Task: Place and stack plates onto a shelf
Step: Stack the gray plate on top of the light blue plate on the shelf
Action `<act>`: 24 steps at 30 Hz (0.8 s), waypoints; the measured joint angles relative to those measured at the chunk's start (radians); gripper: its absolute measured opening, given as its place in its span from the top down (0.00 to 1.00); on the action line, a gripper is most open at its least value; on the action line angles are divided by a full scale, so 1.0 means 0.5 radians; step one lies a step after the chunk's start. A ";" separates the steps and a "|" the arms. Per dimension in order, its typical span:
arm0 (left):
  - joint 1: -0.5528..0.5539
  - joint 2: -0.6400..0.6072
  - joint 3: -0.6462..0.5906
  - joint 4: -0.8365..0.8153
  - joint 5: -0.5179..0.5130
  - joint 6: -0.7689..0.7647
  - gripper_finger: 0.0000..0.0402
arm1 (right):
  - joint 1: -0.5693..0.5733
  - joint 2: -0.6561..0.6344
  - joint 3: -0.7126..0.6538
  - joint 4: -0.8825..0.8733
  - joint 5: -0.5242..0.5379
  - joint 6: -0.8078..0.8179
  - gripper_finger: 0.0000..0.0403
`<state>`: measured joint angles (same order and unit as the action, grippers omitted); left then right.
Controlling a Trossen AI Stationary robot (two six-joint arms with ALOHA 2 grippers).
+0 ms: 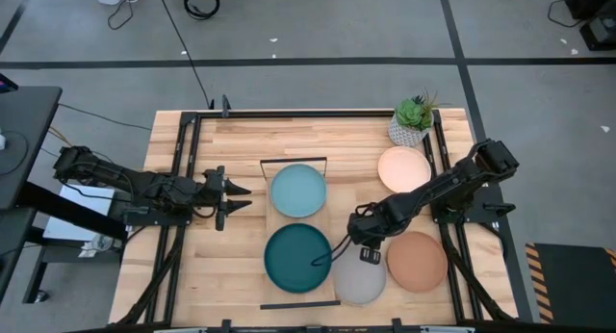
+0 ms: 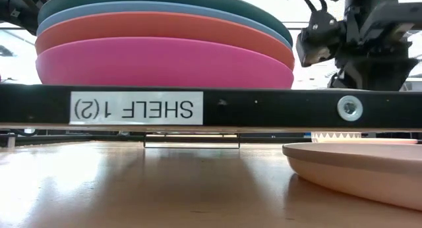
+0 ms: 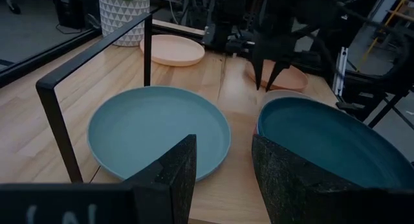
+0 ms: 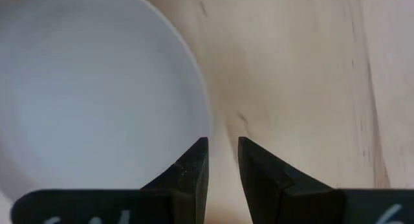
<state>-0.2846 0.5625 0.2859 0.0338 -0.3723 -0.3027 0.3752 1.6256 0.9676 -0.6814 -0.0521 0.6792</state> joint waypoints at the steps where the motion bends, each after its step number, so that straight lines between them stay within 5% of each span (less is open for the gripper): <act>1: 0.000 0.000 0.000 0.000 0.000 0.000 0.61 | 0.014 -0.010 0.000 0.010 0.000 -0.003 0.78; 24: 0.000 0.000 0.000 0.002 0.000 -0.001 0.61 | 0.111 0.115 0.001 0.123 0.073 -0.049 0.78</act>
<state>-0.2848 0.5626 0.2859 0.0349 -0.3725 -0.3031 0.4309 1.6833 0.9680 -0.6200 -0.0154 0.6549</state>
